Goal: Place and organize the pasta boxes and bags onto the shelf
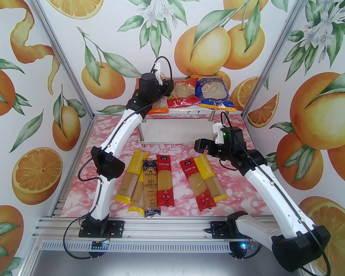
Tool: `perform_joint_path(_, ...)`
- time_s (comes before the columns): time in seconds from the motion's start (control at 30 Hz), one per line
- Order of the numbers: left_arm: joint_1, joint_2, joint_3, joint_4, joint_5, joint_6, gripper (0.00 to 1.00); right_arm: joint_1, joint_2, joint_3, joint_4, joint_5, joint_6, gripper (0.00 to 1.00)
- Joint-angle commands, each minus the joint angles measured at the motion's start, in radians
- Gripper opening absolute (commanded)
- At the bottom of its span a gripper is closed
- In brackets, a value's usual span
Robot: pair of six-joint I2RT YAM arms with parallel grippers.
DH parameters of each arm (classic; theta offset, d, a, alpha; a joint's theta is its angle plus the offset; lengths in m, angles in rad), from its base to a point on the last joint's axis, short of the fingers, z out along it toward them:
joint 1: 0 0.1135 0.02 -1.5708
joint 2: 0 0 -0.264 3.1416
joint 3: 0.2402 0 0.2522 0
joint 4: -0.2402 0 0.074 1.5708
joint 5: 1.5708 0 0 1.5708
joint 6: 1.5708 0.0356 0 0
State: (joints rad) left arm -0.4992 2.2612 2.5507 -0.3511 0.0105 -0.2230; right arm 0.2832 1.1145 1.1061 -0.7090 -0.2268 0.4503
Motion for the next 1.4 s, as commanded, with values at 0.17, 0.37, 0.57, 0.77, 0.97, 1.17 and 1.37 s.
perform_joint_path(0.17,-0.009,-0.123,-0.011,0.092,0.001,0.131,0.65,-0.001,-0.025,-0.004,-0.014,0.023,-0.015,1.0)
perform_joint_path(0.37,-0.002,-0.277,-0.01,0.001,-0.003,0.209,0.64,-0.003,-0.027,-0.008,-0.012,0.023,-0.017,1.0)
perform_joint_path(0.57,-0.099,-0.584,-0.302,-0.22,-0.044,0.344,0.59,-0.002,-0.046,-0.046,-0.036,0.038,-0.03,1.0)
perform_joint_path(0.77,-0.312,-1.011,-0.92,-0.213,-0.216,0.27,0.59,0.037,-0.084,-0.129,-0.082,0.066,-0.03,0.99)
perform_joint_path(0.97,-0.49,-1.201,-1.318,-0.248,-0.303,-0.036,0.58,0.222,-0.138,-0.24,-0.156,0.211,0.049,0.99)
perform_joint_path(1.17,-0.481,-1.24,-1.646,-0.1,-0.222,-0.257,0.65,0.408,-0.131,-0.338,-0.219,0.356,0.193,1.0)
perform_joint_path(1.37,-0.335,-1.261,-1.866,0.144,0.002,-0.393,0.72,0.479,-0.079,-0.385,-0.195,0.368,0.249,1.0)
